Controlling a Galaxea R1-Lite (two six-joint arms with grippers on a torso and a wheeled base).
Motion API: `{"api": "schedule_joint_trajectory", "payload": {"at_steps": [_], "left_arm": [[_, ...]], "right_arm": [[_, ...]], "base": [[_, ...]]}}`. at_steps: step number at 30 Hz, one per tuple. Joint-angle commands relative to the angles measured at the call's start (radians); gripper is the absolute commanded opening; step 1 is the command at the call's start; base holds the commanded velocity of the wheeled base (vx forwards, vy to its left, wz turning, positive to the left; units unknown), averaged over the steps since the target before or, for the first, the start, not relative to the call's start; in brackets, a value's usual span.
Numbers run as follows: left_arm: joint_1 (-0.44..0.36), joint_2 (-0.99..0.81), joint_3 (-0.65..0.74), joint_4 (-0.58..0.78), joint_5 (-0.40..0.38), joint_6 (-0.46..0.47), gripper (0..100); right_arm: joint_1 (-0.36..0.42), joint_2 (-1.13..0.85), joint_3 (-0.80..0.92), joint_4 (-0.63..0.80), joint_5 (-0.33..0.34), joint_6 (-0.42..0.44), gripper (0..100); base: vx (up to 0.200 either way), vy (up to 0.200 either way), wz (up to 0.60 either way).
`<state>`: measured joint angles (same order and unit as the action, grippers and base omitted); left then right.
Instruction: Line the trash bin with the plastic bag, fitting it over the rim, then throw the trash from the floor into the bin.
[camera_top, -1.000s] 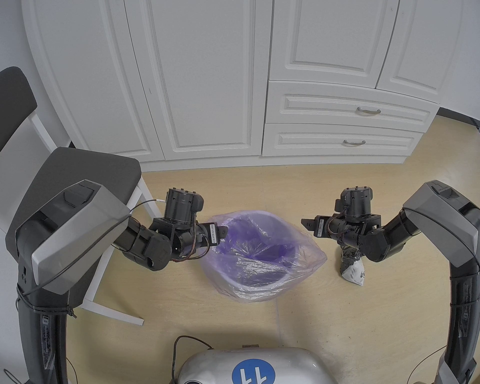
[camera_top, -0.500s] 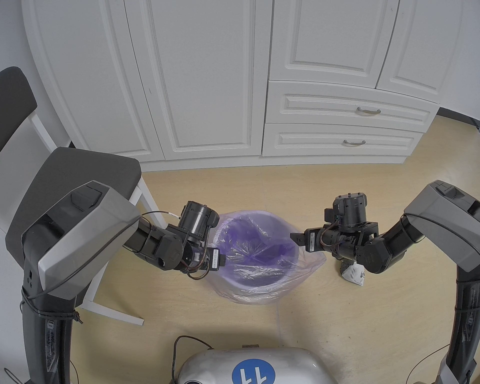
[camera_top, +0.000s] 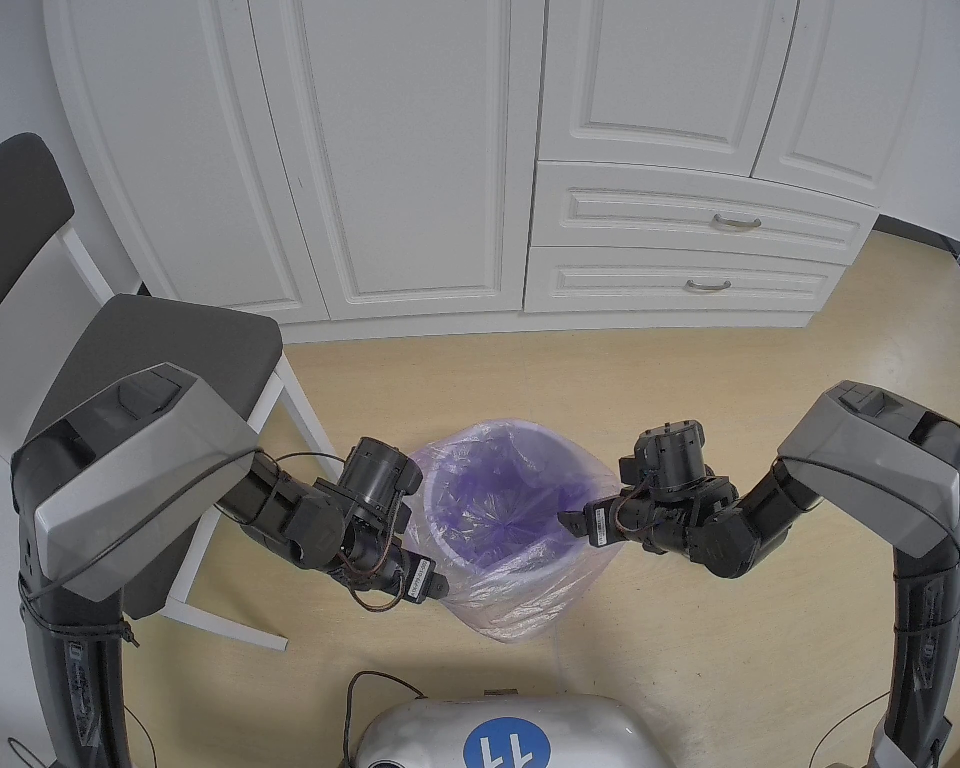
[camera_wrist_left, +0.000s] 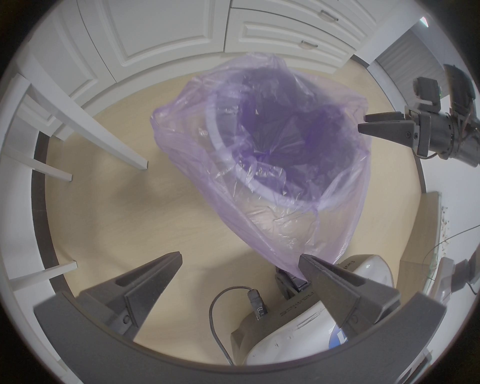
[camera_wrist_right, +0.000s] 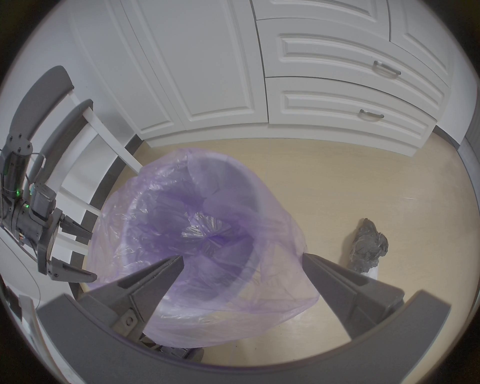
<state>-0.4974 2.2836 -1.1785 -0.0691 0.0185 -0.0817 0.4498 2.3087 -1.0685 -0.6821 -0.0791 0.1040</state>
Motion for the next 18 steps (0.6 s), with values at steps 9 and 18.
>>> {"api": "schedule_joint_trajectory", "payload": {"at_steps": [9,18], "left_arm": [[-0.001,0.097,-0.021,-0.001,0.004,0.005,100],[0.020,0.129,-0.055,-0.001,0.012,0.002,100]], "right_arm": [[-0.016,0.070,0.010,0.003,-0.002,-0.063,100],[-0.019,0.074,0.042,0.003,0.010,-0.109,100]], "base": [[0.000,0.000,0.00],[0.000,0.000,0.00]]}}
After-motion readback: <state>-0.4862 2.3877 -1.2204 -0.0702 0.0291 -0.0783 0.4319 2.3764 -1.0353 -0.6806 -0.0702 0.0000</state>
